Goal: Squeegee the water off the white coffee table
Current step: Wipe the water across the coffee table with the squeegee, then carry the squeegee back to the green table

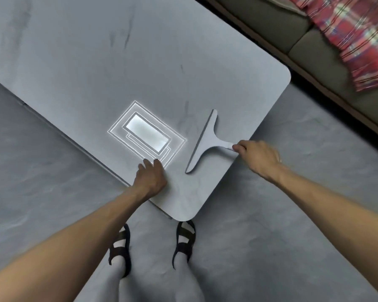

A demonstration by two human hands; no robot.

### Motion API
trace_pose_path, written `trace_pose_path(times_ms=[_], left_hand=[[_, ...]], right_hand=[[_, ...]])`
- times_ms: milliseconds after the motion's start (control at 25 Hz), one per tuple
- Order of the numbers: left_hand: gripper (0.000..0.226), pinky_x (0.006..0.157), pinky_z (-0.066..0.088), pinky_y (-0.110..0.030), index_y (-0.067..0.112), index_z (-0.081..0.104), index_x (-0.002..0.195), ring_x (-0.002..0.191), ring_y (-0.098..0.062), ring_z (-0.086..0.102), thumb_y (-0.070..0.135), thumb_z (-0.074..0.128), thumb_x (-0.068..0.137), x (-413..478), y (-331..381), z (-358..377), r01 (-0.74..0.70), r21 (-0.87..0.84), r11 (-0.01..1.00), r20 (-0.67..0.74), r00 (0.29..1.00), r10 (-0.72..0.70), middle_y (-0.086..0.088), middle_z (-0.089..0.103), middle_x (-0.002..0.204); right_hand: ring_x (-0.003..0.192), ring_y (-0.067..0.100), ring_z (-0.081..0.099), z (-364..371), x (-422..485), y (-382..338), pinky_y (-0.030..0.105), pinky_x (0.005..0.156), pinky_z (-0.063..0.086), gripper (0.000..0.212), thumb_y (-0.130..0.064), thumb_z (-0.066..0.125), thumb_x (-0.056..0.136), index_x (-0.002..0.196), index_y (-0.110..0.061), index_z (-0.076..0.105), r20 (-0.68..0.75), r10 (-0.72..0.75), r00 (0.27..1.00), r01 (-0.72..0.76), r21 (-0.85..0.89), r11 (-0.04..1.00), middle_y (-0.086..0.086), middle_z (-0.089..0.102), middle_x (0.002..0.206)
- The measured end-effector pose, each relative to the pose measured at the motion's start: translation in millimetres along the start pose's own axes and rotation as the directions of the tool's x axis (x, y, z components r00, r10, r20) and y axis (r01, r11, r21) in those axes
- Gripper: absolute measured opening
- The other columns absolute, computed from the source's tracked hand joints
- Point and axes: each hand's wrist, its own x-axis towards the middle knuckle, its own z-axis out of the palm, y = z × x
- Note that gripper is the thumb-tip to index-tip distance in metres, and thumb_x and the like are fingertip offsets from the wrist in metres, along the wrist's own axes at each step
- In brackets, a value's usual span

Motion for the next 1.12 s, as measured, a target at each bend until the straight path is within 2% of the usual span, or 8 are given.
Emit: trace_pose_path(times_ms=[200,400,520,640,760,880,1000,1120], left_hand=[[0.042,0.095,0.044,-0.044,0.003,0.038,0.131,0.117,-0.039,0.042,0.009,0.043,0.09,-5,33,11,-0.025,0.006,1.0,0.105,0.994,0.024,-0.029,0.034,0.136],[0.05,0.092,0.045,-0.035,0.01,0.045,0.139,0.119,-0.035,0.055,0.026,0.053,0.092,-19,49,-17,-0.061,-0.096,0.994,0.13,0.989,0.073,-0.018,0.058,0.133],[0.049,0.099,0.045,-0.034,0.015,0.049,0.138,0.122,-0.029,0.054,0.026,0.055,0.09,-47,50,-50,-0.044,-0.183,0.982,0.082,0.995,0.06,-0.012,0.062,0.131],[0.041,0.092,0.049,-0.033,0.017,0.057,0.128,0.108,-0.024,0.062,0.024,0.058,0.088,-84,37,-81,-0.037,-0.326,0.945,0.013,0.999,0.044,-0.008,0.068,0.119],[0.031,0.082,0.055,-0.034,0.014,0.064,0.116,0.085,-0.021,0.07,0.023,0.062,0.086,-134,7,-106,-0.01,-0.571,0.821,-0.012,1.0,0.004,-0.008,0.072,0.105],[0.021,0.071,0.056,-0.032,0.012,0.067,0.102,0.078,-0.022,0.07,0.027,0.066,0.088,-200,-39,-124,0.018,-0.771,0.637,0.017,1.0,-0.007,-0.011,0.073,0.097],[0.019,0.064,0.056,-0.023,0.016,0.07,0.089,0.072,-0.016,0.071,0.035,0.069,0.085,-272,-86,-127,0.006,-0.841,0.542,0.009,1.0,0.003,-0.003,0.075,0.083],[0.01,0.065,0.056,-0.023,0.019,0.071,0.079,0.066,-0.015,0.07,0.028,0.073,0.082,-352,-134,-115,-0.037,-0.869,0.494,-0.062,0.997,-0.035,-0.002,0.072,0.07]], right_hand=[[0.081,0.033,0.062,-6,-51,99,0.034,0.064,0.04,0.04,-0.047,0.032,0.099,0.099,-0.03,0.068,-0.022,0.165,0.986,-0.166,-0.11,0.98,0.008,0.07,0.093],[0.084,0.033,0.063,-27,-76,104,0.034,0.067,0.043,0.041,-0.046,0.032,0.099,0.096,-0.025,0.067,-0.016,0.234,0.972,-0.234,-0.104,0.967,0.009,0.07,0.092],[0.065,0.027,0.056,-47,-76,42,0.031,0.06,0.039,0.033,-0.038,0.037,0.097,0.084,-0.019,0.061,0.174,0.219,0.96,-0.26,0.267,0.928,0.004,0.062,0.073],[0.058,0.019,0.054,-65,-85,-31,0.031,0.062,0.044,0.027,-0.028,0.043,0.098,0.082,-0.014,0.058,0.401,0.049,0.915,-0.333,0.681,0.652,0.006,0.063,0.072],[0.07,0.012,0.062,-81,-102,-108,0.028,0.069,0.044,0.023,-0.027,0.044,0.101,0.093,-0.016,0.063,0.472,-0.162,0.867,-0.321,0.776,0.543,0.003,0.072,0.082],[0.072,0.01,0.061,-96,-134,-195,0.022,0.063,0.042,0.018,-0.021,0.048,0.101,0.091,-0.015,0.062,0.487,-0.293,0.823,-0.317,0.821,0.475,0.003,0.07,0.085],[0.071,0.014,0.057,-104,-182,-269,0.02,0.062,0.048,0.013,-0.011,0.052,0.099,0.088,-0.007,0.057,0.456,-0.351,0.818,-0.263,0.839,0.477,0.006,0.059,0.082],[0.067,0.016,0.057,-100,-257,-333,0.024,0.066,0.05,0.013,-0.005,0.055,0.096,0.083,-0.003,0.056,0.417,-0.42,0.806,-0.163,0.838,0.521,0.007,0.055,0.075]])
